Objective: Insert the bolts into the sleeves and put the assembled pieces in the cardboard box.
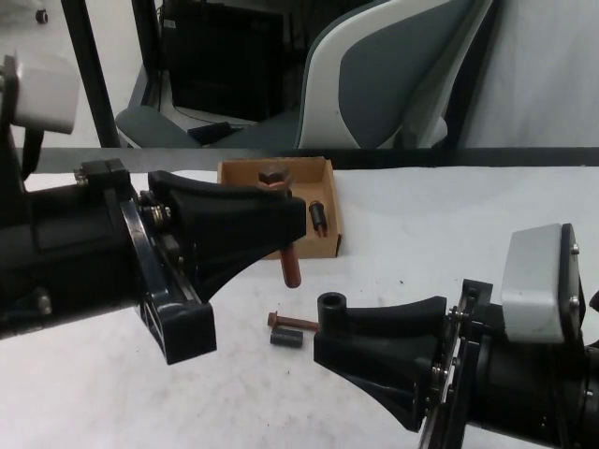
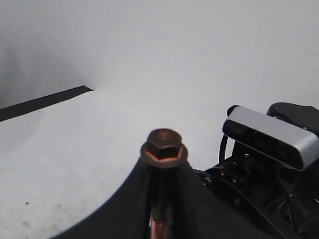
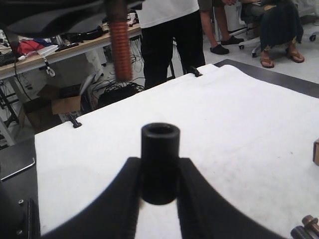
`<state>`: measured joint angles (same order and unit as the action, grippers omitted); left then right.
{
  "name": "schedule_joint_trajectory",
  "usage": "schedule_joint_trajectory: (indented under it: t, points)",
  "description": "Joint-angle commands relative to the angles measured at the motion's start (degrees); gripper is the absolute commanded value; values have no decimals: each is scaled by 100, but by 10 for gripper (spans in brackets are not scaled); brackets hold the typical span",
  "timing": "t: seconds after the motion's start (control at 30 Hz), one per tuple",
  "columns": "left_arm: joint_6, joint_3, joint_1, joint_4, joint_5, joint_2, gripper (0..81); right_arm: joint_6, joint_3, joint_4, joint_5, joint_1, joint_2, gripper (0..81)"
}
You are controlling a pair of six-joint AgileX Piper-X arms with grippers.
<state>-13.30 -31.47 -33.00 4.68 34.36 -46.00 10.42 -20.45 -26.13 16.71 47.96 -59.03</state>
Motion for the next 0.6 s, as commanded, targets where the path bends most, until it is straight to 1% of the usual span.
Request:
schedule_joint_trajectory:
  t: [0.0, 0.17, 0.33, 0.57]
  points:
    - [78, -6, -24, 113, 112, 53, 8, -55, -13, -23, -13, -10, 41, 3]
    - [334, -6, -24, 113, 131, 36, 8, -55, -13, -23, 42, -10, 41, 3]
    - [363, -6, -24, 113, 129, -45, 8, -55, -13, -23, 268, -10, 41, 3]
    - [367, -6, -24, 113, 218, -76, 8, -154, -15, -23, 393, -10, 41, 3]
